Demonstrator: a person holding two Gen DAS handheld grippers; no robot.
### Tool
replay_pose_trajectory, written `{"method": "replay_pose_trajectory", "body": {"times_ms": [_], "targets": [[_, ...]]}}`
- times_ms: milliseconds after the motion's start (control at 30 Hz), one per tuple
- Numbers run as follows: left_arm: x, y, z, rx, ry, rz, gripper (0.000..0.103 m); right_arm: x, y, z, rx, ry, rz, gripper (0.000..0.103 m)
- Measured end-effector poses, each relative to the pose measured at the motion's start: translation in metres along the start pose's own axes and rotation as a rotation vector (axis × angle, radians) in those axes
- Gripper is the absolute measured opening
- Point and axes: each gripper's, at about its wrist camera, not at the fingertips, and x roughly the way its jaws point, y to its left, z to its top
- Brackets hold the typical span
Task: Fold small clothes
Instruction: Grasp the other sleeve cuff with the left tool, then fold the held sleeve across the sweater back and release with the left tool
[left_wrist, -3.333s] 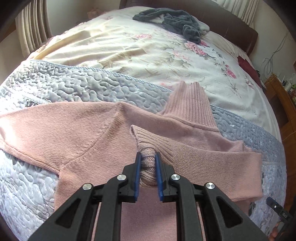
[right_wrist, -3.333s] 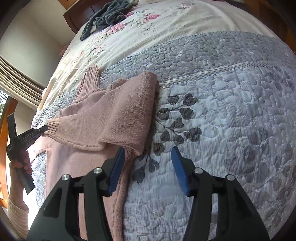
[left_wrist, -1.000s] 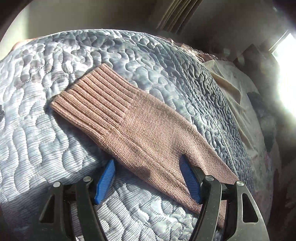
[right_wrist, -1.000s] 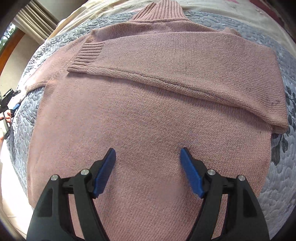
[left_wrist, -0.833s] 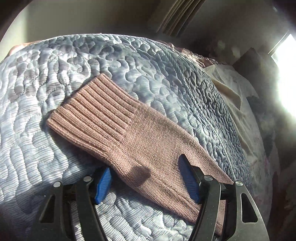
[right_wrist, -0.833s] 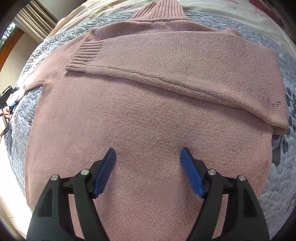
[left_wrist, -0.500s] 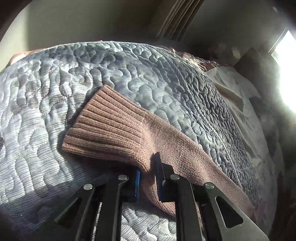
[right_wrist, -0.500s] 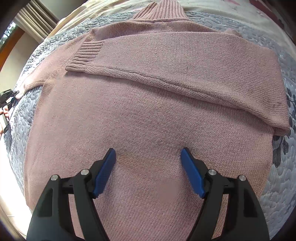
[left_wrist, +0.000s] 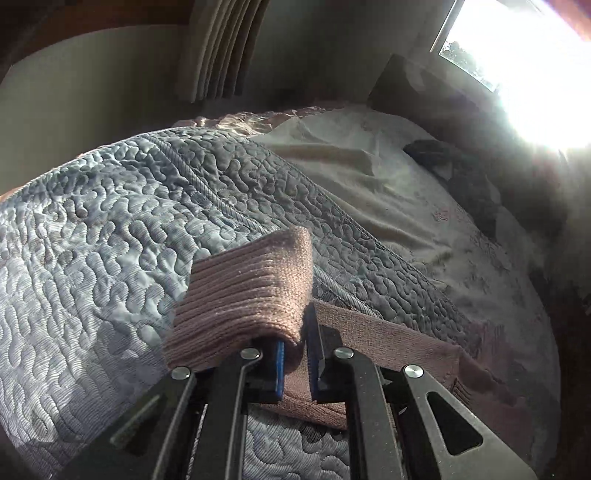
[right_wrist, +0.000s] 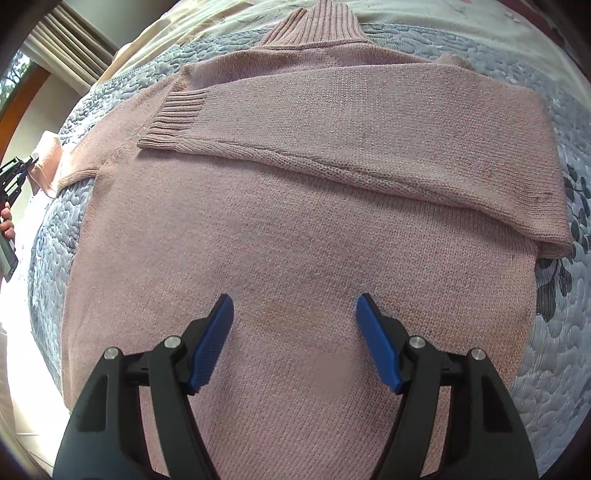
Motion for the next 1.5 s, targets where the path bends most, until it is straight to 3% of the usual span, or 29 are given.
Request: {"method": "replay_pose_trajectory", "body": {"times_ms": [233,500,833,1000,1100,1167,1200,1333,1500], "targets": [[0.015,-0.099,-0.041,0.066,0.064,-0.149,0.009,-0.021,-0.012,-0.004,0.001,-0.037,-0.013,0.068],[0.036,-0.158,-0.091,0.083,0.148,-0.269,0.009,-0.015,-0.030,-0.007,0.039,-0.035,0.002,0.068],[0.085,-0.149,-0.141,0.062,0.321,-0.247,0.010,-0.007,-0.031,-0.007,0.045,-0.039,0.009,0.069],[0.084,-0.144,-0.148,0.078,0.358,-0.261,0.015,-0.005,-0.029,-0.006,0.036,-0.030,-0.002,0.070],[0.061,-0.136,-0.144,0.105,0.388,-0.284,0.029,-0.007,-0.028,-0.003,0.033,-0.024,-0.003,0.070],[0.036,-0.120,-0.131,0.090,0.322,-0.247,0.058,-0.010,-0.024,0.001,0.028,-0.025,0.003,0.070],[0.025,-0.110,-0.121,0.077,0.276,-0.233,0.062,-0.012,-0.021,0.002,0.024,-0.029,0.009,0.070],[0.023,-0.081,-0.075,0.084,0.208,-0.103,0.063,-0.015,0.000,0.020,0.011,-0.033,0.053,0.070],[0.062,-0.058,-0.051,0.133,0.254,0.019,0.062,-0.015,0.045,0.053,-0.054,-0.047,0.074,0.070]]}}
